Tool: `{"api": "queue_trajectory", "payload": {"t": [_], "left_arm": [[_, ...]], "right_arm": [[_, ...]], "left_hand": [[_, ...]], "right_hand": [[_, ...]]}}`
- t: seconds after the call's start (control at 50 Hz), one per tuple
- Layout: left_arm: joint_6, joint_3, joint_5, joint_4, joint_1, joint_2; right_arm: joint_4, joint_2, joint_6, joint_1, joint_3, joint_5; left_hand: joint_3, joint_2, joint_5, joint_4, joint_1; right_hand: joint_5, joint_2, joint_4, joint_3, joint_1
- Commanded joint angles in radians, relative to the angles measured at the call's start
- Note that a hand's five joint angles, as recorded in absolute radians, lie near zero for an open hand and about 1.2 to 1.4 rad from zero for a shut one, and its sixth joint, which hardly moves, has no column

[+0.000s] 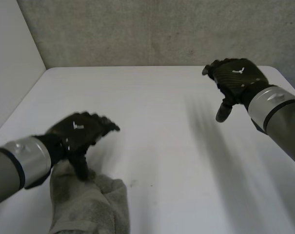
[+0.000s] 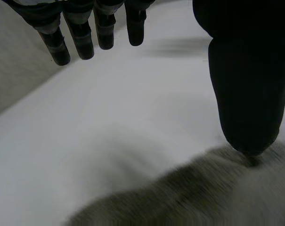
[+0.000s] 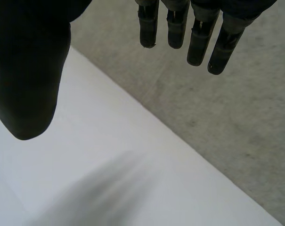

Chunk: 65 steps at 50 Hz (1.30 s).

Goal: Fold the towel.

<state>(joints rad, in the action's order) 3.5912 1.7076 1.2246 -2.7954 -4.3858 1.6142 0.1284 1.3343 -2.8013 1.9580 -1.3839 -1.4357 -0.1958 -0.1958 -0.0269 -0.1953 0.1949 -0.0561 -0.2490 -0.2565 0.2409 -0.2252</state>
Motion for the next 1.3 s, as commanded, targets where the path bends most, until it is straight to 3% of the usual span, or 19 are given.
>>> {"api": "queue_trajectory", "payload": {"t": [0.02,0.22,0.26,0.28,0.32,0.4,0.54,0.6,0.64,0.66,0.7,0.74,0.76,0.8,0.84,0.98,1.14,1.24,1.3], "left_arm": [[0.116,0.131,-0.071,0.000,-0.030,-0.011],[0.236,0.262,-0.073,0.023,-0.047,-0.025],[0.262,0.273,-0.073,0.023,-0.055,-0.025],[0.262,0.273,-0.073,0.023,-0.055,-0.025],[0.265,0.265,-0.076,0.022,-0.058,-0.023],[0.262,0.238,-0.080,0.020,-0.055,-0.020],[0.227,0.090,-0.092,0.011,-0.012,0.024],[0.138,-0.056,-0.082,-0.013,0.049,0.104],[-0.042,-0.245,-0.033,-0.061,0.116,0.176],[-0.043,-0.246,-0.033,-0.061,0.117,0.176],[-0.163,-0.347,0.019,-0.082,0.140,0.213],[-0.401,-0.530,0.160,-0.116,0.166,0.283],[-0.402,-0.531,0.161,-0.116,0.166,0.283],[-0.579,-0.678,0.281,-0.122,0.175,0.338],[-0.624,-0.731,0.321,-0.121,0.177,0.357],[-0.641,-0.757,0.351,-0.112,0.221,0.371],[-0.635,-0.602,0.342,-0.118,0.258,0.363],[-0.620,-0.574,0.343,-0.153,0.388,0.485],[-0.606,-0.571,0.343,-0.154,0.411,0.517]], "right_arm": [[0.002,-0.055,0.023,-0.002,0.000,0.029],[0.005,-0.107,0.025,-0.022,0.008,0.057],[0.005,-0.113,0.025,-0.022,0.008,0.057],[0.005,-0.119,0.026,-0.022,0.008,0.057],[0.005,-0.124,0.031,-0.022,0.010,0.057],[0.005,-0.132,0.045,-0.022,0.011,0.057],[0.004,-0.132,0.051,-0.022,0.017,0.055],[0.000,-0.130,0.051,-0.022,0.019,0.055],[-0.001,-0.130,0.051,-0.025,0.020,0.051],[-0.001,-0.130,0.049,-0.031,0.022,0.046],[-0.001,-0.132,0.049,-0.038,0.023,0.043],[-0.001,-0.132,0.048,-0.042,0.025,0.041],[-0.001,-0.132,0.048,-0.042,0.025,0.041],[-0.001,-0.132,0.048,-0.042,0.025,0.040],[-0.001,-0.132,0.048,-0.044,0.025,0.041],[-0.003,-0.132,0.048,-0.054,0.028,0.041],[-0.004,-0.139,0.045,-0.084,0.060,0.034],[0.002,-0.138,0.039,-0.119,0.091,0.003],[0.002,-0.132,0.039,-0.139,0.097,-0.025]], "left_hand": [[-0.041,-0.041,-0.035,-0.042,0.042],[-0.232,-0.232,-0.226,-0.232,0.233],[-0.498,-0.498,-0.492,-0.498,0.499],[-0.499,-0.499,-0.494,-0.500,0.500],[-0.902,-0.902,-0.897,-0.903,0.903],[-1.199,-1.199,-1.194,-1.200,1.200],[-1.200,-1.200,-1.195,-1.201,1.201],[-1.200,-1.200,-1.195,-1.201,1.201],[-1.200,-1.200,-1.195,-1.201,1.201],[-1.200,-1.200,-1.195,-1.201,1.201],[-1.200,-1.200,-1.195,-1.201,1.201],[-1.200,-1.200,-1.195,-1.201,1.201],[-1.200,-1.200,-1.195,-1.201,1.201],[-1.200,-1.200,-1.195,-1.201,1.201],[-1.200,-1.200,-1.195,-1.201,1.201],[-1.200,-1.200,-1.195,-1.201,1.201],[-1.200,-1.200,-1.195,-1.201,1.201],[-1.200,-1.200,-1.195,-1.201,1.201],[-1.200,-1.200,-1.195,-1.201,1.201]], "right_hand": [[0.056,0.075,0.082,-0.066,0.051],[0.056,0.075,0.082,-0.066,0.051],[0.056,0.075,0.082,-0.066,0.051],[0.056,0.075,0.082,-0.066,0.051],[0.056,0.075,0.082,-0.066,0.051],[0.056,0.075,0.082,-0.066,0.051],[0.056,0.075,0.082,-0.066,0.051],[0.056,0.075,0.082,-0.066,0.051],[0.056,0.075,0.082,-0.066,0.051],[0.056,0.075,0.082,-0.066,0.051],[0.056,0.075,0.082,-0.066,0.051],[0.056,0.075,0.082,-0.066,0.051],[0.056,0.075,0.082,-0.066,0.051],[0.056,0.075,0.082,-0.066,0.051],[0.056,0.075,0.082,-0.066,0.051],[0.056,0.075,0.082,-0.066,0.051],[0.056,0.075,0.082,-0.066,0.051],[0.056,0.075,0.082,-0.066,0.051],[0.056,0.075,0.082,-0.066,0.051]]}}
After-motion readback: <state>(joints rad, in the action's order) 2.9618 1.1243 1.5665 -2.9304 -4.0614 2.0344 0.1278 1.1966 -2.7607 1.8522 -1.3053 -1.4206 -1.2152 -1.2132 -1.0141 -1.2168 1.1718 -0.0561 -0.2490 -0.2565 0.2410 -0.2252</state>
